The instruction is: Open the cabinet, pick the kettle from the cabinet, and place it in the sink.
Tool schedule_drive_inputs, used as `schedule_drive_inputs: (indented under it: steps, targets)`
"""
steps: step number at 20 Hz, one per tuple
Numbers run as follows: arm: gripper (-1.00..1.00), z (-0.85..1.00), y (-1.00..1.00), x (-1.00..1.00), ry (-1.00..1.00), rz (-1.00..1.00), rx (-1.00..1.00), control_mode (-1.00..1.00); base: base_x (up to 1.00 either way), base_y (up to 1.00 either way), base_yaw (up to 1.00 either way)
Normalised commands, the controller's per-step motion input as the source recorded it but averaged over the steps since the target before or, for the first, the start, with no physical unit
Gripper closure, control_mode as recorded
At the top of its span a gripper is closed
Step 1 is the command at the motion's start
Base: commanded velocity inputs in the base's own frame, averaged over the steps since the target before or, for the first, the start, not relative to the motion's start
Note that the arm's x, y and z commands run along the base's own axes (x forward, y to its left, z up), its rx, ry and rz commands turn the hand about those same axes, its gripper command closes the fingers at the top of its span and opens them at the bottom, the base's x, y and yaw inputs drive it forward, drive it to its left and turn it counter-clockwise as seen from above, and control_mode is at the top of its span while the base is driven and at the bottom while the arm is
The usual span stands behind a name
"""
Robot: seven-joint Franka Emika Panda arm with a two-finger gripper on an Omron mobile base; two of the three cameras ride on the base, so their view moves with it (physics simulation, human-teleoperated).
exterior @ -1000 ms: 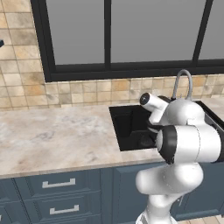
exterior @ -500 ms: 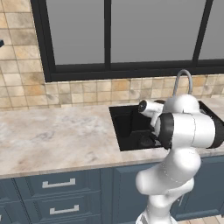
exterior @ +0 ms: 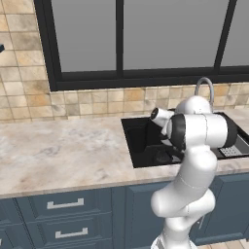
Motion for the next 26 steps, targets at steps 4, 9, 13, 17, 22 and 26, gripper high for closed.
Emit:
schedule_drive_inputs:
  steps: [4,9,13,17,22,26]
  targets:
    - [1.0,-0.12,-0.15,0.2,0.09,-0.02,0.0,-1.0,0.0,0.0,0.0]
    - [1.0,-0.25,-0.16,0.1,0.0,0.0,0.0,-1.0,0.0,0.0,0.0]
    - [1.0,-0.26,-0.16,0.16,0.0,0.0,0.0,-1.0,0.0,0.0,0.0]
    - [1.0,-0.21,-0.19,0.16,-0.08,0.0,0.0,-1.0,0.0,0.0,0.0]
    - [1.0,-0.18,-0.22,0.1,-0.09,0.03,0.0,-1.0,0.0,0.0,0.0]
    - [1.0,-0.22,-0.19,0.02,-0.05,0.08,0.0,-1.0,0.0,0.0,0.0]
